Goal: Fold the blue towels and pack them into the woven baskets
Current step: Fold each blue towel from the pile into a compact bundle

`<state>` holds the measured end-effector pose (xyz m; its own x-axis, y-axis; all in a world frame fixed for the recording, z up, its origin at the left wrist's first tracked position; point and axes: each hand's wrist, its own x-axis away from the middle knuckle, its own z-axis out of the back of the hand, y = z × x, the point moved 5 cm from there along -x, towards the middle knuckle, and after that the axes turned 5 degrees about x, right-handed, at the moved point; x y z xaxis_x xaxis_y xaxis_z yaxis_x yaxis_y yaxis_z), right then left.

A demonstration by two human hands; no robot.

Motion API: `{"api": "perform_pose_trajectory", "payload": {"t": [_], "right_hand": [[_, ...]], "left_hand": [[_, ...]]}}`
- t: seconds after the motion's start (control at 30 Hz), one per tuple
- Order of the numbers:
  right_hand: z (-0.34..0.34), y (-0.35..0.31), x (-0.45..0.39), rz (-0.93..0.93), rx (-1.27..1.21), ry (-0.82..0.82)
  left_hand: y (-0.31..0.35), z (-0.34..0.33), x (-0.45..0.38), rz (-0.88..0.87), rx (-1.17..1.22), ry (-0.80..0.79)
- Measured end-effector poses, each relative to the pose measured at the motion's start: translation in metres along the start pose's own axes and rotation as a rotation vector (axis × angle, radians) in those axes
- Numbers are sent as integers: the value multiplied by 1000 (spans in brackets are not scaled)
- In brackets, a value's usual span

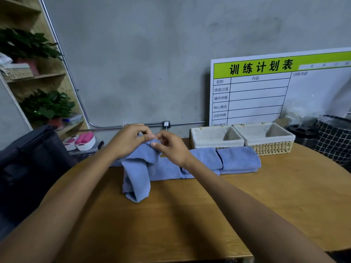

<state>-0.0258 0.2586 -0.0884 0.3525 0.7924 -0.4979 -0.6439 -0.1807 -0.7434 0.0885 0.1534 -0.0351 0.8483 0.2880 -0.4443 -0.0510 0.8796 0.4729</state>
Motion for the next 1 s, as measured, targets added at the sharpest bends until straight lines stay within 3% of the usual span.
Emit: {"api": "perform_pose_trajectory", "payload": {"t": [0.27,0.53,0.7,0.83,1.0], "right_hand": [[66,-32,-18,104,230,114],[163,-28,-14,47,542,183],[174,9,9,-53,690,45],[193,46,30,-102,672,-47],[223,59,45,-146,528,29]], "left_hand": [[-7,21,-5,-4,-131,12],[6,53,-15,59,-143,130],[-6,11,-19,56,-295,30],[-13,3,-14,8,-275,37],[-8,11,-12,-33,-288,109]]}}
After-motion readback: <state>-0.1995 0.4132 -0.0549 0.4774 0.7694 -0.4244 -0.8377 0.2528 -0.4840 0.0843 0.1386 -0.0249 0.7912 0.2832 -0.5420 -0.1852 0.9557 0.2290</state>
